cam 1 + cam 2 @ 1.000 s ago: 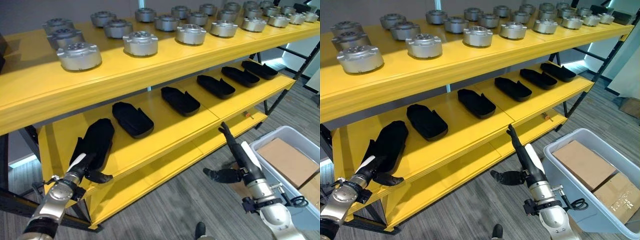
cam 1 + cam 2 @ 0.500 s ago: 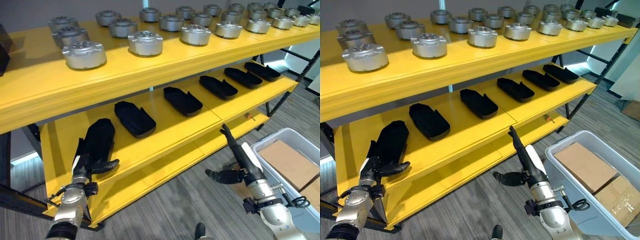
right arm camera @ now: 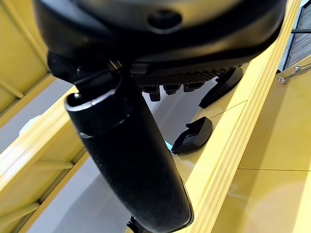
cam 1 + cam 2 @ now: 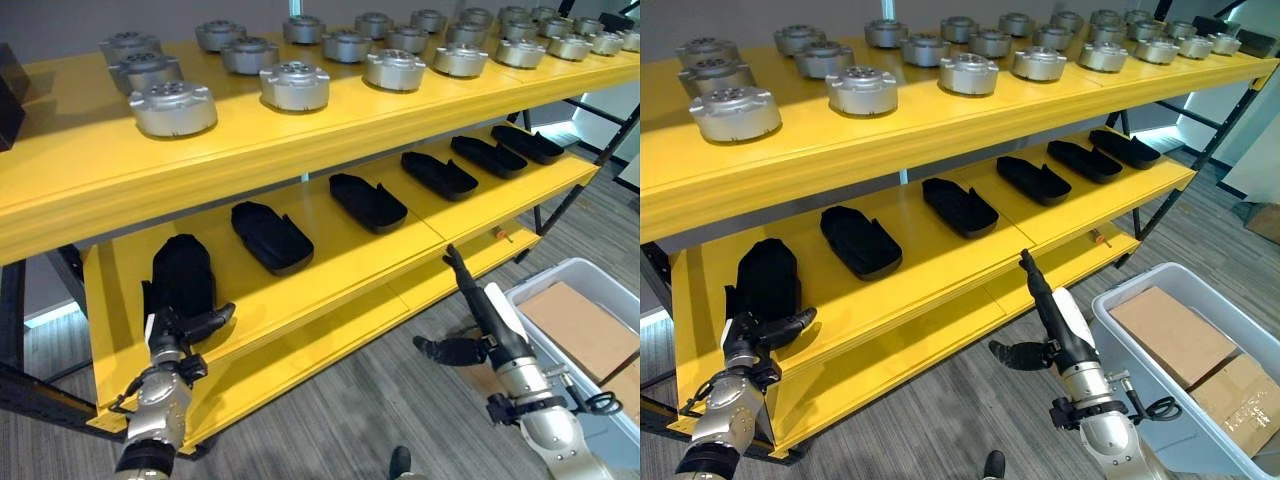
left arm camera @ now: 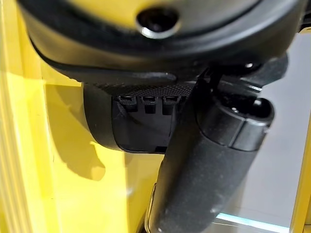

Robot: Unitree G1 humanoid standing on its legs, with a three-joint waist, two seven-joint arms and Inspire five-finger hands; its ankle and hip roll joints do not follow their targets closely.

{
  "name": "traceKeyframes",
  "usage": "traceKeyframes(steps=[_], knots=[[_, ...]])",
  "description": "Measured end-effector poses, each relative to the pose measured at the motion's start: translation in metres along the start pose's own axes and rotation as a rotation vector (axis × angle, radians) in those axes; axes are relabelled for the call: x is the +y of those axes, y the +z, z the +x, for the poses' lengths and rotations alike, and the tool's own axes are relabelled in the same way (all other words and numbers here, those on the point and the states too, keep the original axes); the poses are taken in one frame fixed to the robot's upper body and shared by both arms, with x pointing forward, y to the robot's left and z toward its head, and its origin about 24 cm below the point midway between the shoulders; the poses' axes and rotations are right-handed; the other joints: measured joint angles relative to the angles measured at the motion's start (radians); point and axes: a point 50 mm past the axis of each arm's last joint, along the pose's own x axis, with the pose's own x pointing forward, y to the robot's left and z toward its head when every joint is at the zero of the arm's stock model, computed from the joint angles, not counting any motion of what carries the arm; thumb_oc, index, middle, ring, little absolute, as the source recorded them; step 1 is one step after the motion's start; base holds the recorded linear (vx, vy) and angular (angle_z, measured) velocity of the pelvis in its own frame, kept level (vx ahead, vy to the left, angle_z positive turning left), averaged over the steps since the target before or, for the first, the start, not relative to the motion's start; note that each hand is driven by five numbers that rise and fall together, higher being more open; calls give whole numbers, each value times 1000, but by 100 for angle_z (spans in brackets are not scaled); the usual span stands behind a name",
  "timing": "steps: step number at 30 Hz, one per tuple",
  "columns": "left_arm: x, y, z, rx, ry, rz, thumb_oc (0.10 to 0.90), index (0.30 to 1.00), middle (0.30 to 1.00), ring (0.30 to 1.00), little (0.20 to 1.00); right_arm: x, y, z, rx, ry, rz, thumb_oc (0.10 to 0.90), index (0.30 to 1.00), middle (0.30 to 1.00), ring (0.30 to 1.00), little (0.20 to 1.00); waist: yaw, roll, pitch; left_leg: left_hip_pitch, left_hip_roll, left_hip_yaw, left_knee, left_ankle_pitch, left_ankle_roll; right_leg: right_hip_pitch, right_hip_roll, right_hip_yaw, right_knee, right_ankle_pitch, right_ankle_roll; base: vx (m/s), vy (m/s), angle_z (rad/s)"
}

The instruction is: Move parts from the plastic box to the shelf.

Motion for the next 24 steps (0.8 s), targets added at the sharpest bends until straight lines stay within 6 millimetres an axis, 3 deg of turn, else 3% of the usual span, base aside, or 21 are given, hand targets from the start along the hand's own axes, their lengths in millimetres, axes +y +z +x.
traceKeyframes(steps=[18, 24], knots=[[-10, 5, 9, 0, 88, -67, 900, 1000, 1000, 1000, 1000, -1, 0, 1, -3, -2, -4, 900, 1000, 1000, 1000, 1000, -2, 2, 3, 2, 0, -3, 0, -1, 1, 10, -1, -5, -6, -2, 2, 0, 0, 0], [-8, 10, 10, -5, 120, -159, 900, 1000, 1000, 1000, 1000, -1, 1, 1, -4, -9, -5, 900, 1000, 1000, 1000, 1000, -3, 1, 7, 3, 0, -6, 0, -2, 1, 13, -1, -10, -6, -4, 4, 0, -1, 1]])
